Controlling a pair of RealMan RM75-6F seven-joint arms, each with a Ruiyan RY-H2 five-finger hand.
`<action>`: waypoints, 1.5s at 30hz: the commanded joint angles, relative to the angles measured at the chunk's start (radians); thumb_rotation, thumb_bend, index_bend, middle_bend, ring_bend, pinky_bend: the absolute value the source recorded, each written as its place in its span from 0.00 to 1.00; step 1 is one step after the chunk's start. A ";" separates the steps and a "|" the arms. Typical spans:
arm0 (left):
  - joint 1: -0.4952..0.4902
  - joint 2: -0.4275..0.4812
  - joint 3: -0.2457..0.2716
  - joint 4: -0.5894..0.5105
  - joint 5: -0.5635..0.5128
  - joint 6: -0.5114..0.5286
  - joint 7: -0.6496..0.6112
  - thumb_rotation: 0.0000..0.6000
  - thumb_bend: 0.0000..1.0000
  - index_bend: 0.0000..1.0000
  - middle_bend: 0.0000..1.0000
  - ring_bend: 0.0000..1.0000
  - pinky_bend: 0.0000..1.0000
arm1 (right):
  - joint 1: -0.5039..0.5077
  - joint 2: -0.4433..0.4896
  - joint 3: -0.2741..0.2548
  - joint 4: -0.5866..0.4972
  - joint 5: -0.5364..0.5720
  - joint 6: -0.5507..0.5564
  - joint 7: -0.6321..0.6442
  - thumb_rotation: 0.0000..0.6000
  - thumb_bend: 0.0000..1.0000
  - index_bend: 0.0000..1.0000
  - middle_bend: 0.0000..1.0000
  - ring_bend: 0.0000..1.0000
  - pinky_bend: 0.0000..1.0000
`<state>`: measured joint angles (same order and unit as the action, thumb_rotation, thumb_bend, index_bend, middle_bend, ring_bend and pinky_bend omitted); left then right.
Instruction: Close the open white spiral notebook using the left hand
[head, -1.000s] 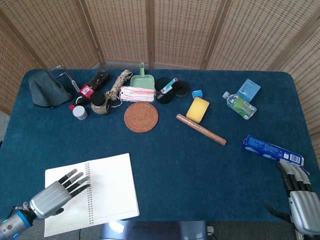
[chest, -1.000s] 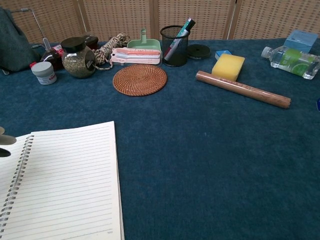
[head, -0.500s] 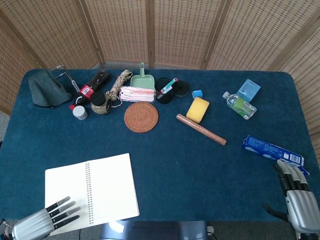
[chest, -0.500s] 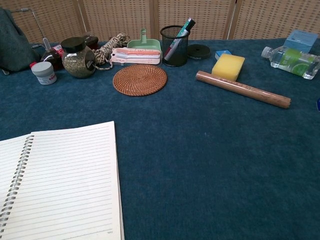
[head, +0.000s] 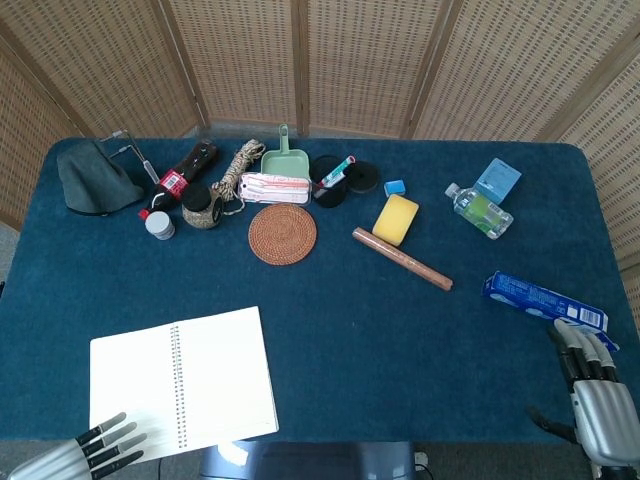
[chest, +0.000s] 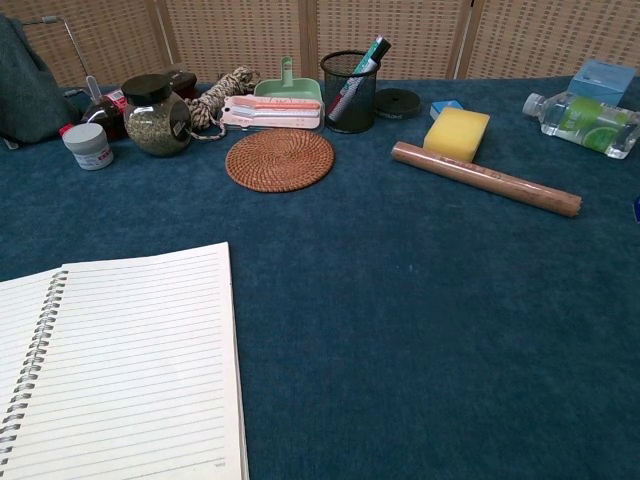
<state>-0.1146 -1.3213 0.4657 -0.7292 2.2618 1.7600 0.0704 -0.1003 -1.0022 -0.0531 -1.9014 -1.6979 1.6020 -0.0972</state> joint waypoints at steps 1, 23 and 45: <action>0.032 -0.018 -0.013 0.049 -0.030 -0.018 0.046 1.00 0.04 0.00 0.00 0.00 0.00 | 0.000 -0.002 -0.003 -0.001 -0.004 -0.002 -0.003 1.00 0.00 0.00 0.00 0.00 0.00; 0.090 -0.196 -0.046 0.302 -0.081 0.071 0.064 1.00 0.04 0.00 0.00 0.00 0.05 | -0.005 -0.008 -0.002 0.003 -0.015 0.013 -0.015 1.00 0.00 0.00 0.00 0.00 0.00; 0.104 -0.284 -0.052 0.409 -0.125 0.118 0.070 1.00 0.48 0.09 0.00 0.00 0.13 | -0.007 -0.009 -0.006 0.007 -0.027 0.019 -0.011 1.00 0.00 0.00 0.00 0.00 0.00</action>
<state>-0.0114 -1.6018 0.4145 -0.3238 2.1386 1.8746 0.1385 -0.1077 -1.0109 -0.0591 -1.8938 -1.7243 1.6211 -0.1085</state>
